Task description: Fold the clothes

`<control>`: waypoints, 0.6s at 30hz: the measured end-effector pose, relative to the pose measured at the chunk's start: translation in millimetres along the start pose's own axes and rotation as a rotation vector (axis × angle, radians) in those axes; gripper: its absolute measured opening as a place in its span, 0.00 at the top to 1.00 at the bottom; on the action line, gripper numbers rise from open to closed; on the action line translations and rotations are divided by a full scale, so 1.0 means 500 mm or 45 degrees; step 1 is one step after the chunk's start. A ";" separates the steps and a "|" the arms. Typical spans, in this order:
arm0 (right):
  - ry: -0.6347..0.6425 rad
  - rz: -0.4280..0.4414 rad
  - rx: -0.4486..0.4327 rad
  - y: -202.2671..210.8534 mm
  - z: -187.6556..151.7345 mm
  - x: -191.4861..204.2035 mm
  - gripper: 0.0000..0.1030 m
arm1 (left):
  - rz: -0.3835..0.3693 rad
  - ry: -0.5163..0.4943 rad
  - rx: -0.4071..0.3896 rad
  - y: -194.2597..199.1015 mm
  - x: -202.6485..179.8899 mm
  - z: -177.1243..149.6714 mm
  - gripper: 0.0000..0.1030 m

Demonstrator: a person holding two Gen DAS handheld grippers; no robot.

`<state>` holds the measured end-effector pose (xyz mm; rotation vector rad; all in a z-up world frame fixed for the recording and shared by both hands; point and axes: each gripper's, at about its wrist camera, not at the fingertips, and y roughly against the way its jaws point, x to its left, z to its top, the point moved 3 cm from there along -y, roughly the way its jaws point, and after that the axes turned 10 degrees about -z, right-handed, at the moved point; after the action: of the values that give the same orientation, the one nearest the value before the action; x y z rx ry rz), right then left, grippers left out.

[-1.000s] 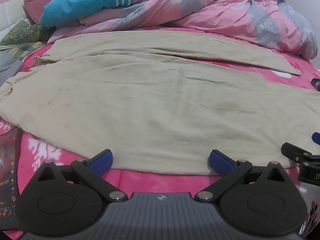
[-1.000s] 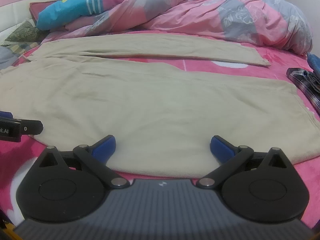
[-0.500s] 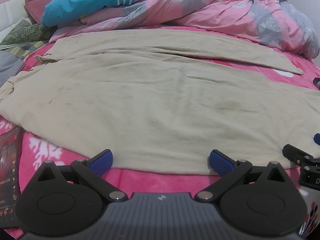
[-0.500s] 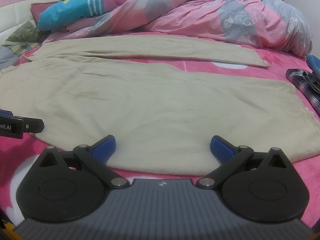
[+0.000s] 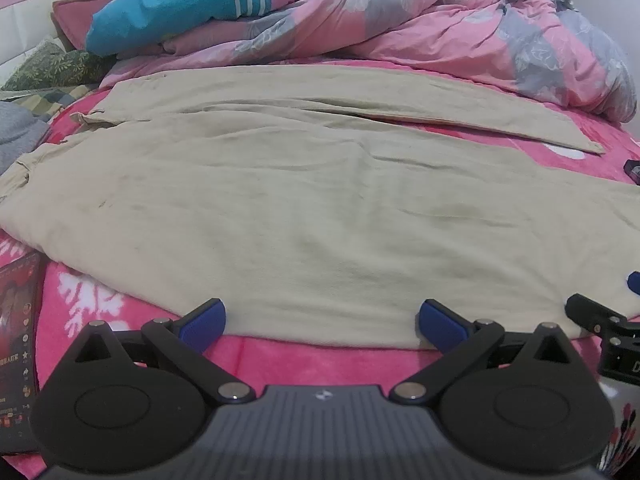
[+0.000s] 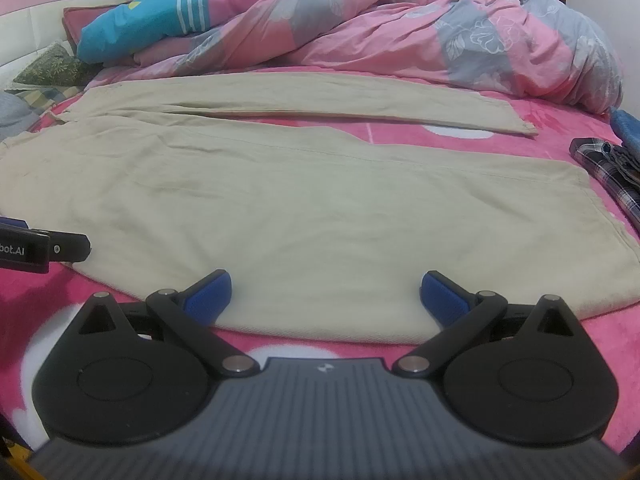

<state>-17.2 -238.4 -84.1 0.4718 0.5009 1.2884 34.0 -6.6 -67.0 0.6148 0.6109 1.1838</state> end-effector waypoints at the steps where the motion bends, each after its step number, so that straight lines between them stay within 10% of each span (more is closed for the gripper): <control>1: 0.000 0.000 0.000 0.001 0.000 0.000 0.01 | 0.001 0.000 -0.001 0.000 -0.001 0.000 0.00; 18: -0.003 -0.006 -0.001 0.016 -0.007 0.002 0.01 | 0.010 0.023 0.000 0.001 -0.002 -0.002 0.00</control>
<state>-25.3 -235.4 -82.6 0.4709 0.4994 1.2832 32.8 -7.5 -67.1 0.6081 0.6243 1.1979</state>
